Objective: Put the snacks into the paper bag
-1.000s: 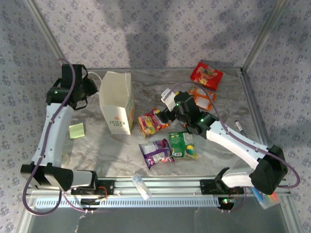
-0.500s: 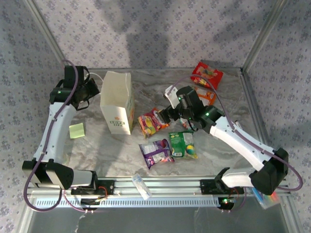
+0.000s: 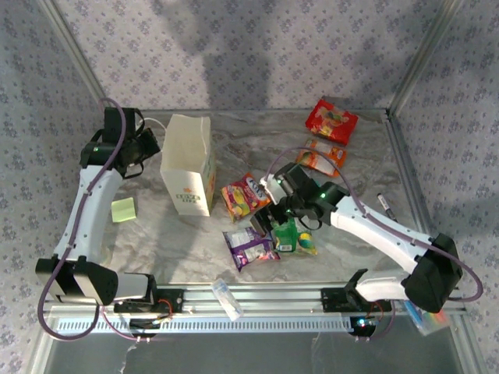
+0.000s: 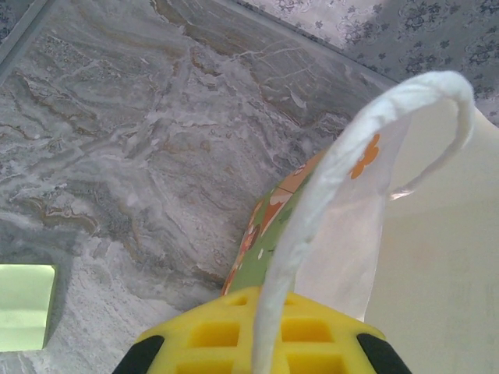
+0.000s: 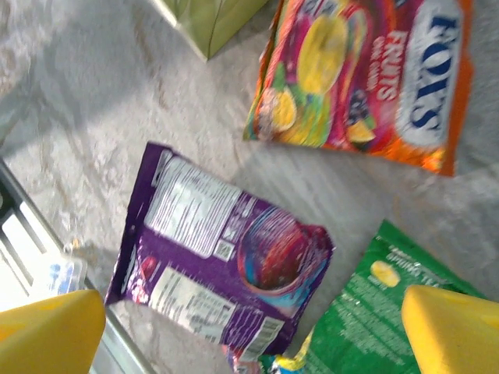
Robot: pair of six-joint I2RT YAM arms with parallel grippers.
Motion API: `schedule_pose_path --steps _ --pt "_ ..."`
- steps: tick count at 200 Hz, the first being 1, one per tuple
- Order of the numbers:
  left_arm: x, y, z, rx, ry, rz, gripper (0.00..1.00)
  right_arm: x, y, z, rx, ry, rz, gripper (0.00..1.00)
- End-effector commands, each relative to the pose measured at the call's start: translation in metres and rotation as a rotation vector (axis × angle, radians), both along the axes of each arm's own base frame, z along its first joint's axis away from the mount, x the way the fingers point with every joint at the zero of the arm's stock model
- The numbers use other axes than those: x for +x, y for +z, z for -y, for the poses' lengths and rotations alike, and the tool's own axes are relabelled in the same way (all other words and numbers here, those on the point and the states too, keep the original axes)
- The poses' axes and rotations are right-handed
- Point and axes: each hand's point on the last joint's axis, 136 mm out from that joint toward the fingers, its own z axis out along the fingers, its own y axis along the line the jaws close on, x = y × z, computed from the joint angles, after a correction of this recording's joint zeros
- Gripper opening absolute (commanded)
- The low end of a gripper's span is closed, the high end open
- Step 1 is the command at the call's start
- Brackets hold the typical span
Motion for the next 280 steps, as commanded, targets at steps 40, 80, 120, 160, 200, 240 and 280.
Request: schedule_pose_path --steps 40,80,120,160,200,240,280 --pt "-0.005 0.007 0.005 -0.031 -0.027 0.026 0.00 -0.034 -0.048 0.004 -0.178 0.048 -0.107 1.00" --pt "-0.007 0.010 0.007 -0.037 -0.040 0.031 0.00 -0.043 -0.066 0.006 -0.329 0.133 -0.025 1.00" --pt "-0.008 0.008 0.011 -0.051 -0.057 0.023 0.00 -0.043 -0.081 0.000 -0.504 0.176 0.060 0.99" --pt "-0.011 0.010 0.012 -0.055 -0.067 0.023 0.00 -0.041 -0.070 -0.034 -0.446 0.186 0.082 0.98" --pt "-0.013 0.012 0.013 -0.055 -0.073 0.030 0.00 -0.040 -0.054 -0.060 -0.366 0.169 0.067 0.98" --pt "-0.014 0.009 0.013 -0.053 -0.077 0.022 0.00 -0.045 -0.062 -0.079 -0.370 0.153 0.024 0.98" --pt "-0.013 0.011 0.018 -0.070 -0.094 0.025 0.00 -0.047 -0.070 -0.089 -0.405 0.116 0.009 0.97"
